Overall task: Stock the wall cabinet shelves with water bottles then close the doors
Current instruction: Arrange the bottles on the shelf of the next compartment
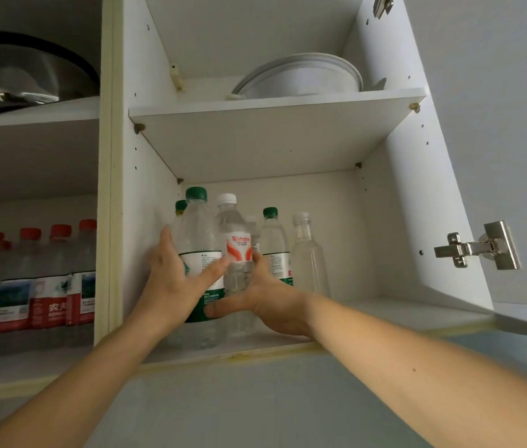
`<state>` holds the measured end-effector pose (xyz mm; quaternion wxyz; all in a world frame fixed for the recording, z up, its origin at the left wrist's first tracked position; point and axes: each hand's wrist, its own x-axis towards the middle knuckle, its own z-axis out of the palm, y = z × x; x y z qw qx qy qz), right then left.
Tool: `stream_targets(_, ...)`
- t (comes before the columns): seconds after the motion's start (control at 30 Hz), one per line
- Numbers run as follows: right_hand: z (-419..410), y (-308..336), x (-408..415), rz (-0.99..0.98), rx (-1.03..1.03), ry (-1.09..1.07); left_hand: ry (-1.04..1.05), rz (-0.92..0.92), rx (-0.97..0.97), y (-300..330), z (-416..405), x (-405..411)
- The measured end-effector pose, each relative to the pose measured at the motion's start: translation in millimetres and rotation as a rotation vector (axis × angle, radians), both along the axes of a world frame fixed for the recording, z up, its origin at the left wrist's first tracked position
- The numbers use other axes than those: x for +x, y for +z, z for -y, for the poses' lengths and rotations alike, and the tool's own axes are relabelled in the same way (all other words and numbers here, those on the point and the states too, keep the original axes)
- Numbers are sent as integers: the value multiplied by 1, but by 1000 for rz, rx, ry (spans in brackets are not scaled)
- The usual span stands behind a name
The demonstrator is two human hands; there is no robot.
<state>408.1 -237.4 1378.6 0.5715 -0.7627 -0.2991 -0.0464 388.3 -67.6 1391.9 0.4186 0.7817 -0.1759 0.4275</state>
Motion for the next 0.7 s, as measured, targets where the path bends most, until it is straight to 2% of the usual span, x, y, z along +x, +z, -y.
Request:
stream_targets(0.2,17,8,-7,-38,-52,80,153,62,77,-2,12,-10)
stream_targets(0.3,31,15,-13,27,-118,-14,198,101,101,0,17,-15)
stream_targets(0.33,36,20,-13,66,-124,-72,232,155,115,1,20,-18)
stream_targets(0.4,52,32,-11,186,-110,-220,294,390,188,7,31,-29)
stream_targets(0.47,74,46,-5,368,-102,-439,252,638,308,16,52,-39)
stream_targets(0.5,88,51,-1,456,-121,-570,197,674,388,20,66,-41)
stream_targets(0.57,110,59,11,527,-210,-760,106,505,514,25,100,-39)
stream_targets(0.63,123,61,24,409,-358,-815,73,182,502,24,134,-18)
stream_targets(0.7,128,58,37,247,-440,-791,156,-129,424,26,162,8)
